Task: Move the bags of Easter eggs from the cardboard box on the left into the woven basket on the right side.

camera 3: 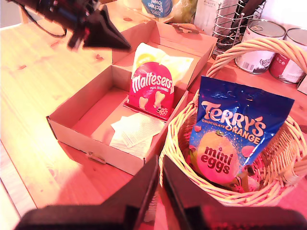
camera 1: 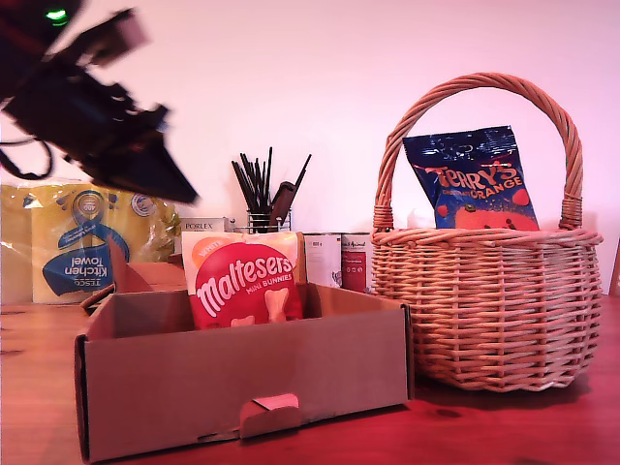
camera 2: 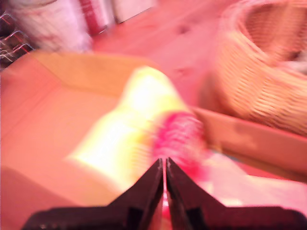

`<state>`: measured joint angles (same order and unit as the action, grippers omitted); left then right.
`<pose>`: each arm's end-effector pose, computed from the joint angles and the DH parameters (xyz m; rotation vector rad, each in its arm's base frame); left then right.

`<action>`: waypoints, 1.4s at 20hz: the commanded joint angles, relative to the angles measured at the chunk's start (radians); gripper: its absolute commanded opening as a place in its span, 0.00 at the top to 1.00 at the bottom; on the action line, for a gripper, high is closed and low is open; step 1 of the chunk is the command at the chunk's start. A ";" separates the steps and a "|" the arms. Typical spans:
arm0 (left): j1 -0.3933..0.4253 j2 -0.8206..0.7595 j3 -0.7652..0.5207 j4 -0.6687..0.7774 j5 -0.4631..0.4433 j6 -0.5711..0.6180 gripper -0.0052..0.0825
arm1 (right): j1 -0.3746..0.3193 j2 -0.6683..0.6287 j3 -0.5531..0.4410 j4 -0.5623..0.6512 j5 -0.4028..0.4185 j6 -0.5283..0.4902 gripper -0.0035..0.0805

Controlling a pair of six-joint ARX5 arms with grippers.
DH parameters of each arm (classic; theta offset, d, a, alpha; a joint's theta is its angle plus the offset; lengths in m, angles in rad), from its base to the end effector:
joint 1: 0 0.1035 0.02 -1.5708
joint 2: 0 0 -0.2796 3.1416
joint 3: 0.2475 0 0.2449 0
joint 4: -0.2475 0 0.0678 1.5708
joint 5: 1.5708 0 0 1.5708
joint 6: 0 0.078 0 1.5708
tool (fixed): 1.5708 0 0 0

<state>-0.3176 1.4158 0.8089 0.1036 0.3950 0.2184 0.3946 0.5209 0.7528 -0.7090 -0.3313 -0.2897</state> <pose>0.3027 -0.1311 0.2262 0.1847 0.4351 -0.7502 0.1015 0.0698 0.2906 -0.2869 0.3809 0.7776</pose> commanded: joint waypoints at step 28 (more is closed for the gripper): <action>-0.173 0.295 0.029 0.098 0.036 0.051 0.05 | 0.004 -0.002 -0.016 0.016 -0.001 -0.006 0.97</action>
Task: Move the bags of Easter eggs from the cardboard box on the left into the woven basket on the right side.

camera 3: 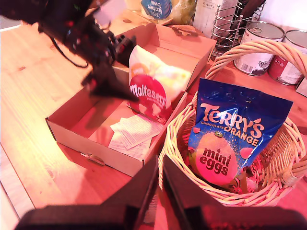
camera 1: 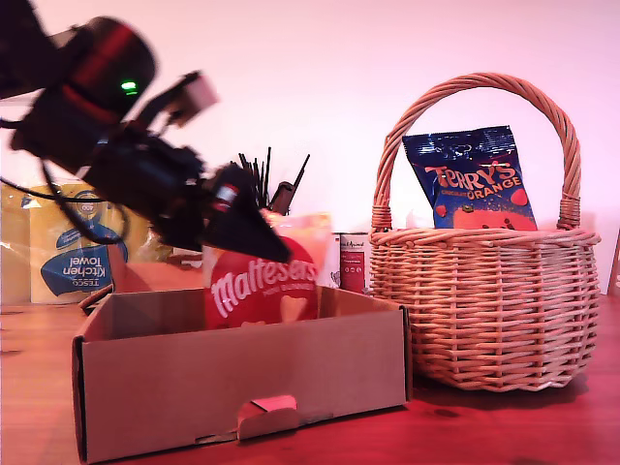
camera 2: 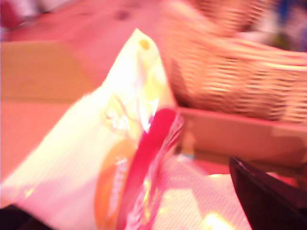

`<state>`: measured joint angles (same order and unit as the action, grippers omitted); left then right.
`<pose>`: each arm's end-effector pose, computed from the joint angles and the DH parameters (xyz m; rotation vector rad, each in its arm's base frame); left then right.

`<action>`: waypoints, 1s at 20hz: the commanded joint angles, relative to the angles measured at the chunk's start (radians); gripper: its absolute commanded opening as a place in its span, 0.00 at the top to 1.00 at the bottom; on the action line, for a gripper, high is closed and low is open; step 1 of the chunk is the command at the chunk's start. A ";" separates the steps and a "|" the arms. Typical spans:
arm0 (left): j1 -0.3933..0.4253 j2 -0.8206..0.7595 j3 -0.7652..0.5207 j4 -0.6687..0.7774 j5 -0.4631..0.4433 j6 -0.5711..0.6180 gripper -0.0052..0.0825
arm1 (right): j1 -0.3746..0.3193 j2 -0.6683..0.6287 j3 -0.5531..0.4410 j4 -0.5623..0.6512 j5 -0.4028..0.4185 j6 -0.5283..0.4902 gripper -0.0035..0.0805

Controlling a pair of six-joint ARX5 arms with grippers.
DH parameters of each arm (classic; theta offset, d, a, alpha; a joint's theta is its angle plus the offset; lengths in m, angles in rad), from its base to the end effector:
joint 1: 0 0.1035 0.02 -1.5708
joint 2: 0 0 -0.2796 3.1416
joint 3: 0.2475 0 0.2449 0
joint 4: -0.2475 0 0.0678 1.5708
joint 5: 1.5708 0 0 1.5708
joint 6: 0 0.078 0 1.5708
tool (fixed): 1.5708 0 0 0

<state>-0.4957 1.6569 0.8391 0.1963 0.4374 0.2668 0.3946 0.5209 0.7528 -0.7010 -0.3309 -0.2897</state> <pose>0.3034 -0.2016 0.1692 0.2576 0.5197 -0.9827 0.1020 0.0699 0.2916 -0.2869 0.3727 0.7765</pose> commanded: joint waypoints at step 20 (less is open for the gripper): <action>-0.005 -0.012 0.021 0.040 -0.100 0.010 0.92 | 0.004 -0.002 -0.016 0.006 0.000 0.002 0.97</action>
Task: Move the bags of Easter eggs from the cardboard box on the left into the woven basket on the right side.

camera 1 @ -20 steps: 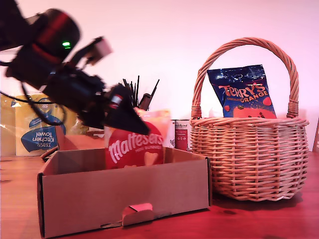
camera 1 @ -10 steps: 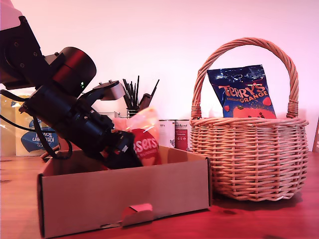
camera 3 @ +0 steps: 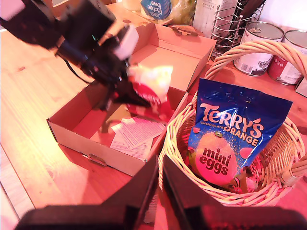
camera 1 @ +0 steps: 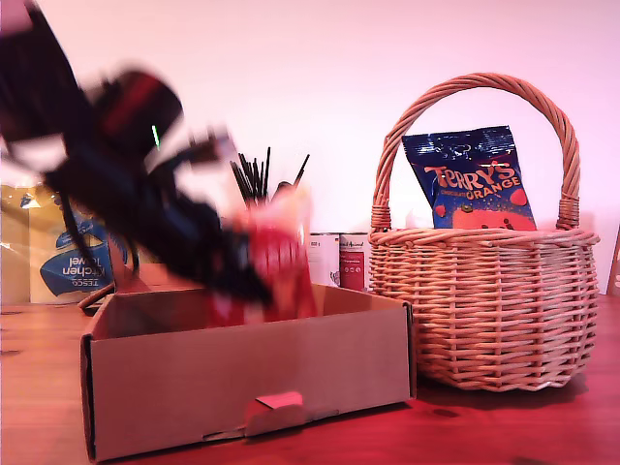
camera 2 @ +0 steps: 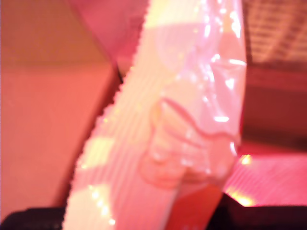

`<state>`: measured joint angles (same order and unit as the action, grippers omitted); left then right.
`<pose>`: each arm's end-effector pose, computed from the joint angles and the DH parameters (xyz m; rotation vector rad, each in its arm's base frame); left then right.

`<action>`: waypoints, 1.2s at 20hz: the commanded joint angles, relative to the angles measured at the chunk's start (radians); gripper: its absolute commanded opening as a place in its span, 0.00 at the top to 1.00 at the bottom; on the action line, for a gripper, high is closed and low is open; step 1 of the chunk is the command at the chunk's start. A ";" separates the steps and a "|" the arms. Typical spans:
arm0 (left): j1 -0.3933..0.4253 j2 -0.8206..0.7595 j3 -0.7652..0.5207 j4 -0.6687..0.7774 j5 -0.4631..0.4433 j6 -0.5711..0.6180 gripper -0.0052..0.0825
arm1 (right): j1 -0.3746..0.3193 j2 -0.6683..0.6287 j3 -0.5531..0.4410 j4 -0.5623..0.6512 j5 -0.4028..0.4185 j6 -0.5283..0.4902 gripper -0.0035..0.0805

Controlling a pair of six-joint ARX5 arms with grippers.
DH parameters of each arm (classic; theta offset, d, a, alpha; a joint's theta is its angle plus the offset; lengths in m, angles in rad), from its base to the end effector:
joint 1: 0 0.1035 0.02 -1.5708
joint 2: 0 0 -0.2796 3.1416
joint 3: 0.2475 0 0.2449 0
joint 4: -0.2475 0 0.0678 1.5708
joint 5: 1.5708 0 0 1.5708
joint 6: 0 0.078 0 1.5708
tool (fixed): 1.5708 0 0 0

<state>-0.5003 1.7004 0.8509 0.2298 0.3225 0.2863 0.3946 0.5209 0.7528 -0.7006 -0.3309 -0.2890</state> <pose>0.3158 -0.2008 0.1597 0.3176 0.5169 -0.8821 0.1020 0.0699 0.2917 -0.2862 0.3726 0.7763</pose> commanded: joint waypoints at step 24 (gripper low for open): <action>-0.353 0.099 0.194 0.369 -0.151 -0.227 0.96 | 0.003 -0.003 -0.009 -0.005 0.010 -0.008 0.97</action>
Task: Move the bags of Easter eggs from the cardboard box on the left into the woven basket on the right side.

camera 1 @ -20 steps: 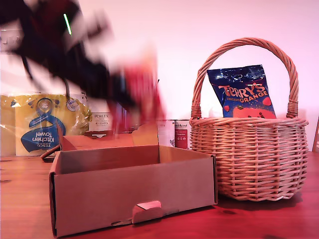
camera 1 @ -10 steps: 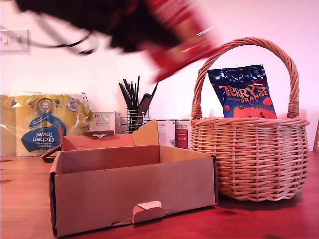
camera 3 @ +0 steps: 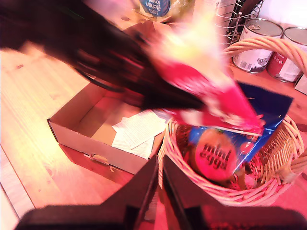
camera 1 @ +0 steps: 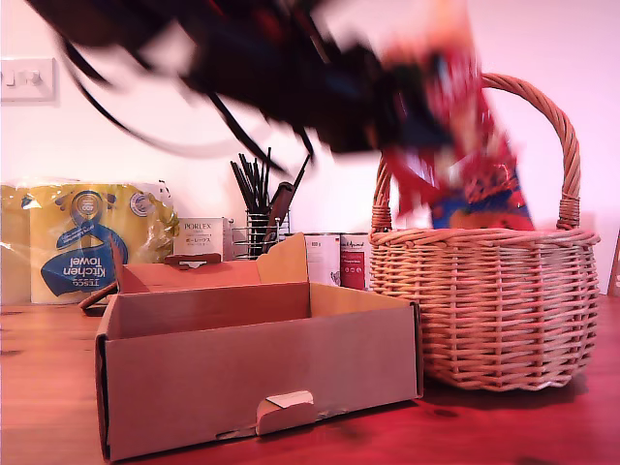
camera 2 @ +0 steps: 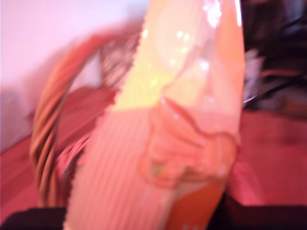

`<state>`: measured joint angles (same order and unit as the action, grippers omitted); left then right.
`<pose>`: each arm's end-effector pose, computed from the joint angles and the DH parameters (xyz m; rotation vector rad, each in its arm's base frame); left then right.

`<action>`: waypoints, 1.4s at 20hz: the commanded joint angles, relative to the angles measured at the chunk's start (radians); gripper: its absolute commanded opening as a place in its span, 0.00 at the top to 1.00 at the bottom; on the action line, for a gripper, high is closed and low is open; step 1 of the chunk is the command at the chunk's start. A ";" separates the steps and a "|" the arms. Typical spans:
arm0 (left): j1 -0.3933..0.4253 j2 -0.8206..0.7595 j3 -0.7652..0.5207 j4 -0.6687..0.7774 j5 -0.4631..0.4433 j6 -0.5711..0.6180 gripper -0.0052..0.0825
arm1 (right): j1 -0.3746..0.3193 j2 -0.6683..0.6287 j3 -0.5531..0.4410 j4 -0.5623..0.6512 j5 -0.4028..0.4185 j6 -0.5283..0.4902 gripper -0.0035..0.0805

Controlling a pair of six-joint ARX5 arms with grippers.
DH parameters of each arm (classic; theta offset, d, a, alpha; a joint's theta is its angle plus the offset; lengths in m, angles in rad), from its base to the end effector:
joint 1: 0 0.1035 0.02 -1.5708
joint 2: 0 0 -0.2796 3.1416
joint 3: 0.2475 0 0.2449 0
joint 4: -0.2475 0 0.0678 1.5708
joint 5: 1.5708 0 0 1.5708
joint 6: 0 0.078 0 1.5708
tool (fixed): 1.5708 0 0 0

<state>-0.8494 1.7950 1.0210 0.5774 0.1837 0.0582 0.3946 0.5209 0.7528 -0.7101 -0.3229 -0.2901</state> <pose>0.2770 -0.3365 0.2248 0.1199 0.1643 -1.0354 0.1019 0.0692 0.2904 -0.2896 0.3828 0.7696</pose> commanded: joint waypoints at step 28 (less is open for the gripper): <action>-0.015 0.158 0.311 -0.474 0.189 -0.058 0.46 | 0.004 0.078 -0.008 0.142 0.058 -0.055 0.97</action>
<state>-0.8570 1.9213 1.3151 0.0906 0.3717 -0.0185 0.3946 0.5663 0.7532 -0.5842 -0.2718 -0.3389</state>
